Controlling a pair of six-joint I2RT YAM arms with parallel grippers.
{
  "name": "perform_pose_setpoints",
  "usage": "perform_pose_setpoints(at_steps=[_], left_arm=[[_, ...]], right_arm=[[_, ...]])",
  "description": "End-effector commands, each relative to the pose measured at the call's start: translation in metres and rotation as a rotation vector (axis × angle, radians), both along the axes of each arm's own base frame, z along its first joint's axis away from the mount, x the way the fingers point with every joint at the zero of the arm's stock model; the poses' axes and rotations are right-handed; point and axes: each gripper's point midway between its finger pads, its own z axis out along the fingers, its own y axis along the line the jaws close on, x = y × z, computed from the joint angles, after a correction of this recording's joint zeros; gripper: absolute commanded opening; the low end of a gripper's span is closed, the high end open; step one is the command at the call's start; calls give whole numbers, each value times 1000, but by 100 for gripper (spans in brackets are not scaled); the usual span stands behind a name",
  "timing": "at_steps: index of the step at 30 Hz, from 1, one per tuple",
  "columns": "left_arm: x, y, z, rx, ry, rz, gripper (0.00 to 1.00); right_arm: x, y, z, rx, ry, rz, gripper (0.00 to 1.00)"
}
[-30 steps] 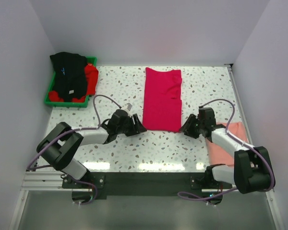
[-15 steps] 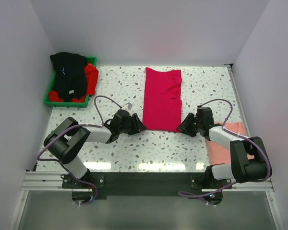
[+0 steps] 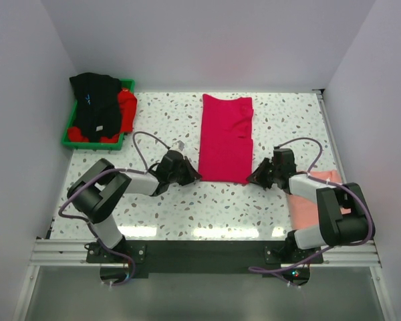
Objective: Fold and stack the t-shirts
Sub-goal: Fold the tshirt
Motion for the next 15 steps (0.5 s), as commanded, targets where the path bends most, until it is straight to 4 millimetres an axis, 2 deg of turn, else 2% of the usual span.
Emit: perform_pose_setpoints(at_steps=[1, 2, 4, 5, 7, 8, 10, 11, 12, 15], left_arm=[[-5, 12, -16, 74, 32, 10, 3], [-5, 11, -9, 62, 20, 7, 0], [-11, 12, -6, 64, 22, 0, 0], [-12, 11, 4, 51, 3, -3, 0], [-23, 15, 3, 58, 15, -12, 0], [-25, 16, 14, 40, -4, -12, 0], [-40, 21, 12, 37, 11, -19, 0], [-45, 20, 23, 18, -11, -27, 0], [-55, 25, 19, 26, -2, -30, 0], [-76, 28, 27, 13, -18, -54, 0]], right_arm=[[-7, -3, -7, -31, 37, 22, 13], [-7, -2, -4, -27, 32, 30, 7], [-14, -1, 1, -24, 42, 52, 3], [-17, -1, 3, -24, 42, 57, 0], [-21, -1, 15, -22, 7, 73, 0], [-29, 0, 16, -16, 21, 85, 0], [-39, 0, 30, -6, -5, 101, 0], [-48, 0, 29, 2, 1, 111, 0], [-54, 0, 32, 3, -6, 122, 0], [-79, -2, 42, 14, -25, 138, 0]])
